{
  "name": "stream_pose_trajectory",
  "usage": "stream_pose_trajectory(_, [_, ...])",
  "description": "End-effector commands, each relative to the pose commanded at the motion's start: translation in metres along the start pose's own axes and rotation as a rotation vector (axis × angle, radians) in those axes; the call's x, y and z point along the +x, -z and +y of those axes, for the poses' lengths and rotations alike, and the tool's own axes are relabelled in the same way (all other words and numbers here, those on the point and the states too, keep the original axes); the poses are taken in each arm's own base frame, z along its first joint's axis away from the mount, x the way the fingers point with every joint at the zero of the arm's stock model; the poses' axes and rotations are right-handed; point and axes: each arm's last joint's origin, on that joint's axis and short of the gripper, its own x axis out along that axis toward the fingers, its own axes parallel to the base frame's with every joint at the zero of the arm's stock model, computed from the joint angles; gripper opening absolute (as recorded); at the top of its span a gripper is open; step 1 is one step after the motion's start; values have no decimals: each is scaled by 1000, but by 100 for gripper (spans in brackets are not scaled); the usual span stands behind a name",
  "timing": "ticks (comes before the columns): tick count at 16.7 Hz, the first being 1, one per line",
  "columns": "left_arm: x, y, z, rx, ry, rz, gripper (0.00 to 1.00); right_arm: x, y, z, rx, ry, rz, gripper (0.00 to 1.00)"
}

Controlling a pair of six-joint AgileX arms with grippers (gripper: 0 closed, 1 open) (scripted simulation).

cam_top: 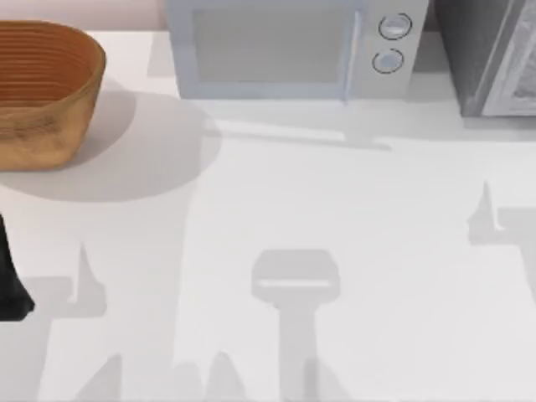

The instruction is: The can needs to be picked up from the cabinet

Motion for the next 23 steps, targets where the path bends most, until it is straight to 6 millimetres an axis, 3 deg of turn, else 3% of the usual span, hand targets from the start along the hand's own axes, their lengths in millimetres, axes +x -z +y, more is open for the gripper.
stream_pose_trajectory(6, [0, 0, 0, 0, 0, 0, 100, 54, -118, 14, -3, 5, 0, 100])
stream_pose_trajectory(11, [0, 0, 0, 0, 0, 0, 100, 101, -179, 30, 1, 3, -18, 100])
stream_pose_trajectory(15, [0, 0, 0, 0, 0, 0, 100, 122, -198, 39, 5, 0, -24, 100])
stream_pose_trajectory(23, [0, 0, 0, 0, 0, 0, 100, 125, -198, 40, 6, 3, -31, 100])
